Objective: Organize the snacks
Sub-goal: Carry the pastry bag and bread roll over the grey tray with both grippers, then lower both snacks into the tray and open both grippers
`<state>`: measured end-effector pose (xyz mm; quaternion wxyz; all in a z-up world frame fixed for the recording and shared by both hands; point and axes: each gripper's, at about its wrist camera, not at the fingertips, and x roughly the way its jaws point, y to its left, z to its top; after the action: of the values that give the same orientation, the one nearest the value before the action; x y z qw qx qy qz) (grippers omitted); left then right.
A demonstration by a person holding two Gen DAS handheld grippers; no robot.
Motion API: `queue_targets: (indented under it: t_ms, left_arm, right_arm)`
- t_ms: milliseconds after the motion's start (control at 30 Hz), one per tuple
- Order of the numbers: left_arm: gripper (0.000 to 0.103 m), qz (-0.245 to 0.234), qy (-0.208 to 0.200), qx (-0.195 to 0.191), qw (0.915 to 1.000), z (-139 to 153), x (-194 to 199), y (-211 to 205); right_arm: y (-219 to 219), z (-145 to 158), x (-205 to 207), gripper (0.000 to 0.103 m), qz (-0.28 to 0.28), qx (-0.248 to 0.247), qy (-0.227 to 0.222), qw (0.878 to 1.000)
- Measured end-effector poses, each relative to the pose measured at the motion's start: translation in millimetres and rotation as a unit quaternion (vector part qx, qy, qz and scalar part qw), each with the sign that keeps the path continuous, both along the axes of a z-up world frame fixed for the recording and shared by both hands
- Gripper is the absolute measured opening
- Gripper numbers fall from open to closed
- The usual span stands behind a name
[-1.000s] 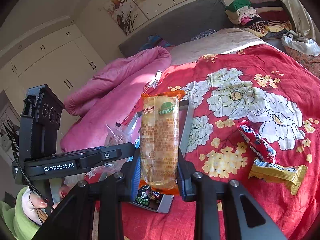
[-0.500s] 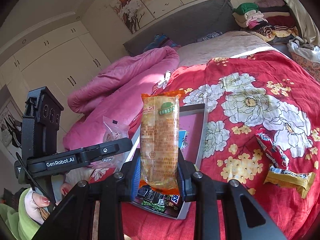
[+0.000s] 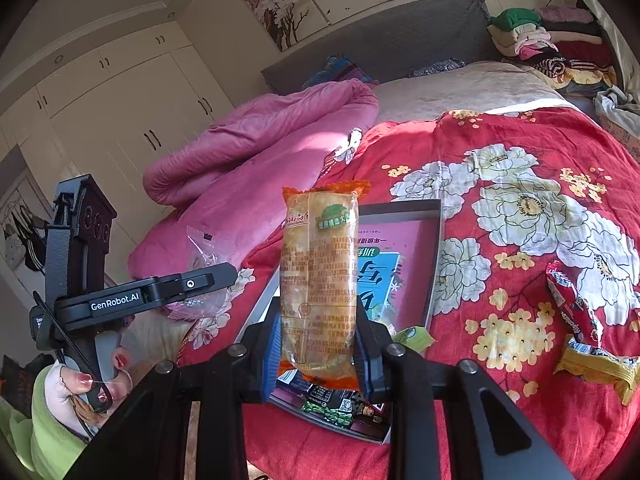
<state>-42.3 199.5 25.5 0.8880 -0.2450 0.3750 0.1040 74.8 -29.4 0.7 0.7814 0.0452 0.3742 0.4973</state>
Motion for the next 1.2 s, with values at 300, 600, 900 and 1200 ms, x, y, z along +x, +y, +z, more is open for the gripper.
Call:
queue_targets:
  t_ms: [300,600,900,1200]
  left_arm:
    - [0.040,0.015,0.014,-0.006,0.9998,-15.4,-13.1,14.7]
    - [0.040,-0.010,0.040,-0.009,0.9991,-34.5,-0.1,-7.0]
    - [0.040,-0.039,0.078,0.000,0.9962,-58.2,16.6,-26.7]
    - [0.040,-0.060,0.094,0.013,0.9937,-67.6,23.2,-40.3]
  right_arm:
    - [17.5,-12.3,-6.3,0.031,0.018,-0.014,0.005,1.000]
    - [24.3,-35.0,-4.5,0.031,0.028,-0.030,0.026,0.999]
    - [19.6,-53.2,0.8,0.031,0.021,-0.048,0.045,0.998]
    - [23.1,-65.2,2.1,0.031,0.028,-0.063,0.051,0.996]
